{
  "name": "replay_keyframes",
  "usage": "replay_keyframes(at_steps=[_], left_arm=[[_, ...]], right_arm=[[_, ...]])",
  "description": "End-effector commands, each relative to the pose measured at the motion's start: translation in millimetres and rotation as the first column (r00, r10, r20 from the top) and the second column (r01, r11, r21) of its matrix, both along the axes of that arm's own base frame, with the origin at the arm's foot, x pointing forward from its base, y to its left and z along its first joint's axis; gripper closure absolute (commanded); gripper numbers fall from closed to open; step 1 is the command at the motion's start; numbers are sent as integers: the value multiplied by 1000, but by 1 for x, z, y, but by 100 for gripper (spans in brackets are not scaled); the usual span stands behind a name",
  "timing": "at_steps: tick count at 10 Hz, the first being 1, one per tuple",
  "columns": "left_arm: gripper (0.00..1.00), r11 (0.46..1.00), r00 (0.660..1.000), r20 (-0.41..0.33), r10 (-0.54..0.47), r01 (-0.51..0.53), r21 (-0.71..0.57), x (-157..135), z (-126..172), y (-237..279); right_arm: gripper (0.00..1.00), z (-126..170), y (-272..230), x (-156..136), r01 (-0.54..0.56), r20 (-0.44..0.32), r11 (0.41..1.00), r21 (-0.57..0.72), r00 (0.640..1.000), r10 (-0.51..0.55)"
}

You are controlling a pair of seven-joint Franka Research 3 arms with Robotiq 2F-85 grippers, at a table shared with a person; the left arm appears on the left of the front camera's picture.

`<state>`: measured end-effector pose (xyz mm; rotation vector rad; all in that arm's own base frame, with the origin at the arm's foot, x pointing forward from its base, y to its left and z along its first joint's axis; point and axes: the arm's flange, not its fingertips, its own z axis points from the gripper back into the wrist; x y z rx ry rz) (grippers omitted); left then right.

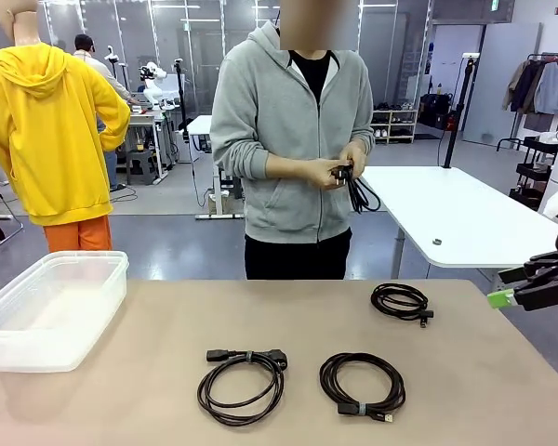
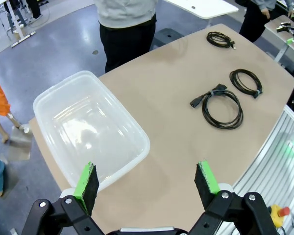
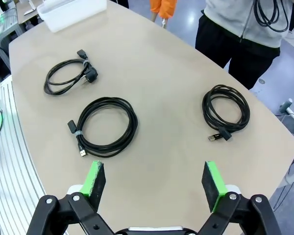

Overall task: Organize and store the cables.
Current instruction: Place the Power Cable into the Organizing box.

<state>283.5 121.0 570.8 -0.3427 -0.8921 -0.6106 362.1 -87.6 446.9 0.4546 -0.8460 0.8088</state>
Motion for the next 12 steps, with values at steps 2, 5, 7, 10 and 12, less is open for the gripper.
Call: replay_keyframes(at_steps=[2, 5, 7, 10, 12], left_arm=[[0, 993, 994, 33, -101, 99, 60, 9, 21, -30], [0, 882, 932, -53, -359, 357, 309, 67, 25, -171], [0, 695, 868, -139, -477, 469, 544, 99, 3, -264], [0, 448, 730, -258, -632, 616, 648, 125, -35, -359], [0, 446, 731, -280, -623, 625, 641, 128, -44, -373]], right_arm=[[0, 4, 0, -1, 10, -25, 1000, 4, 1000, -10], [0, 4, 0, -1, 10, -25, 1000, 4, 1000, -10], [0, 4, 0, -1, 10, -25, 1000, 4, 1000, -10], [0, 4, 0, -1, 10, -25, 1000, 4, 1000, -10], [0, 4, 0, -1, 10, -25, 1000, 4, 1000, -10]])
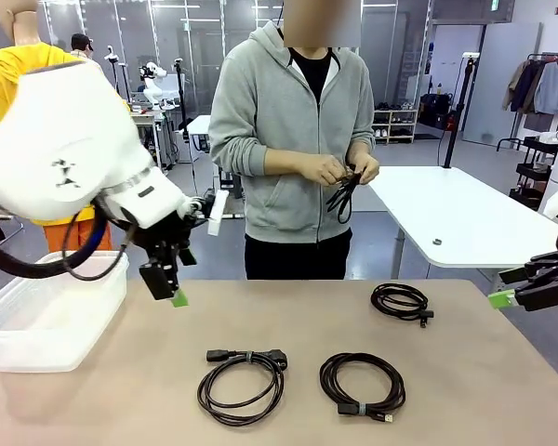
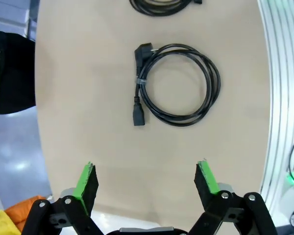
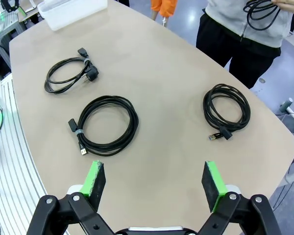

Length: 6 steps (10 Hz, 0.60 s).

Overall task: Organize and store the cables.
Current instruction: Place the Power Cable into the Organizing box.

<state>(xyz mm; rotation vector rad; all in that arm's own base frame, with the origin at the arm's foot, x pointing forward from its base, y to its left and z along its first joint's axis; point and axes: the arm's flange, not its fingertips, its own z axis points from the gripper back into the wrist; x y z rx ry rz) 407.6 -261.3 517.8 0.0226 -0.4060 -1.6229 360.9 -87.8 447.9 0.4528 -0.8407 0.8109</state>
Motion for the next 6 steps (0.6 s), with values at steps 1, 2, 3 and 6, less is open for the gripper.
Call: replay_keyframes(at_steps=[1, 2, 3, 6], left_arm=[[0, 996, 997, -3, 71, -71, -53, 5, 14, 17], [0, 1000, 1000, 0, 0, 0, 0, 0, 0, 0], [0, 1000, 1000, 0, 0, 0, 0, 0, 0, 0], [0, 1000, 999, -34, -12, 11, -20, 2, -12, -24]], right_arm=[[0, 3, 0, 0, 12, -21, 1000, 8, 1000, -11], [0, 3, 0, 0, 12, -21, 1000, 8, 1000, -11], [0, 3, 0, 0, 12, -21, 1000, 8, 1000, -11], [0, 3, 0, 0, 12, -21, 1000, 8, 1000, -11]])
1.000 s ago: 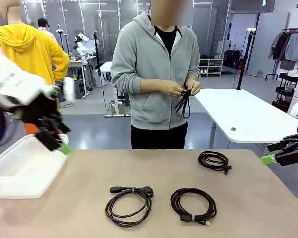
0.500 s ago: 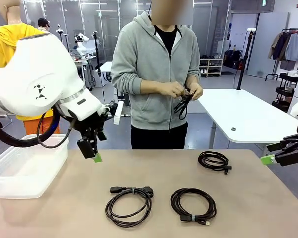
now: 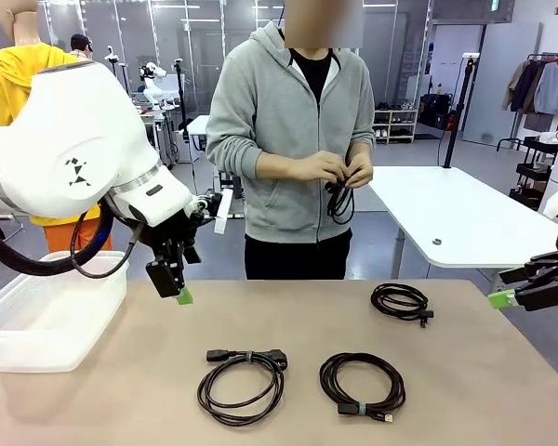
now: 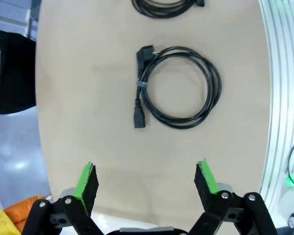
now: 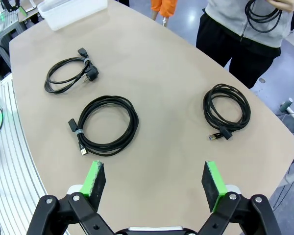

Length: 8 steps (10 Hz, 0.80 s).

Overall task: Organize and store the cables.
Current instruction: Place the Power Cable into the Organizing box.

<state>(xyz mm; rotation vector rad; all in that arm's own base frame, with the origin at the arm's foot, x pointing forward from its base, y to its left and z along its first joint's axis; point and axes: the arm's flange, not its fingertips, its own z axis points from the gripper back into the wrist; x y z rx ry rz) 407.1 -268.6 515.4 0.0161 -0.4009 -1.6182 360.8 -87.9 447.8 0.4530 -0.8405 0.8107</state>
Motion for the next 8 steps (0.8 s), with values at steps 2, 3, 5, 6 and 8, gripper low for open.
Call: replay_keyframes(at_steps=[2, 3, 5, 6, 8], left_arm=[[0, 1000, 998, -57, -9, 9, 10, 14, -51, -54], [0, 1000, 998, -58, -3, 5, 24, 20, -68, -66], [0, 997, 998, -55, 16, -12, 76, 37, -100, -84], [0, 998, 997, -80, 13, -7, 67, 47, -117, -89], [0, 994, 994, -105, -2, 14, 112, 66, -137, -96]], right_arm=[[0, 3, 0, 0, 11, -21, 1000, 8, 1000, -11], [0, 3, 0, 0, 11, -21, 1000, 8, 1000, -11], [0, 3, 0, 0, 11, -21, 1000, 8, 1000, -11], [0, 3, 0, 0, 11, -21, 1000, 8, 1000, -11], [0, 3, 0, 0, 11, -21, 1000, 8, 1000, -11]])
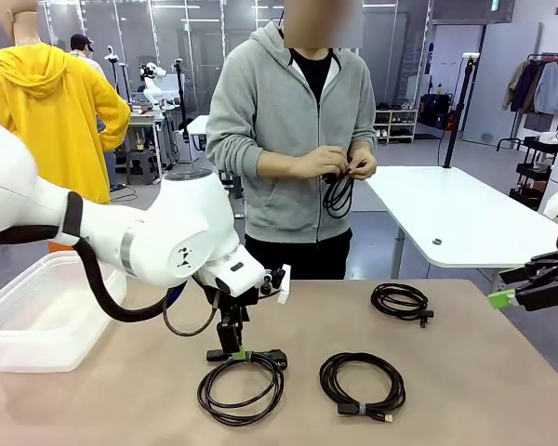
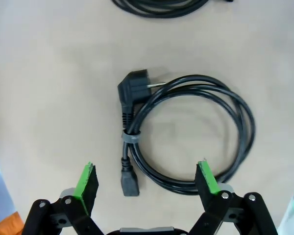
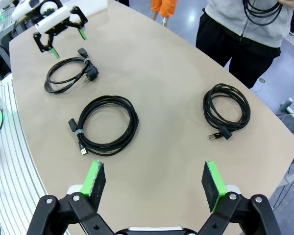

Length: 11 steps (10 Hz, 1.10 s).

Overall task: Organize and store the cables.
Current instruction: Place the Power Cable into the Organizing box.

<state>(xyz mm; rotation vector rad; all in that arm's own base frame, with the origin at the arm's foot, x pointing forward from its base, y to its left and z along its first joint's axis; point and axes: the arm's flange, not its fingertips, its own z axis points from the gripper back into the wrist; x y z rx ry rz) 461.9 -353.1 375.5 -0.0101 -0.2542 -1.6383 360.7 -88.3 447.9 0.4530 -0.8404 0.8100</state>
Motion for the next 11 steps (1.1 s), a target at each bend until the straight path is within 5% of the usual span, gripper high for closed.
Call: replay_keyframes(at_steps=[1, 6, 7, 10, 11], left_arm=[[0, 1000, 1000, -20, -1, 2, 29, 22, -6, -16], [0, 997, 997, -76, 9, -4, 77, 44, -50, -25], [11, 996, 997, -80, 1, 6, 90, 45, -55, -28], [100, 992, 994, -112, -3, 17, 129, 47, -64, -30], [100, 992, 993, -117, 1, 15, 129, 47, -64, -29]], right_arm=[[0, 3, 1, 0, 11, -21, 1000, 8, 1000, -11], [0, 3, 1, 0, 11, -21, 1000, 8, 1000, -11], [0, 3, 1, 0, 11, -21, 1000, 8, 1000, -11], [0, 3, 1, 0, 11, -21, 1000, 8, 1000, -11], [0, 3, 1, 0, 11, -21, 1000, 8, 1000, -11]])
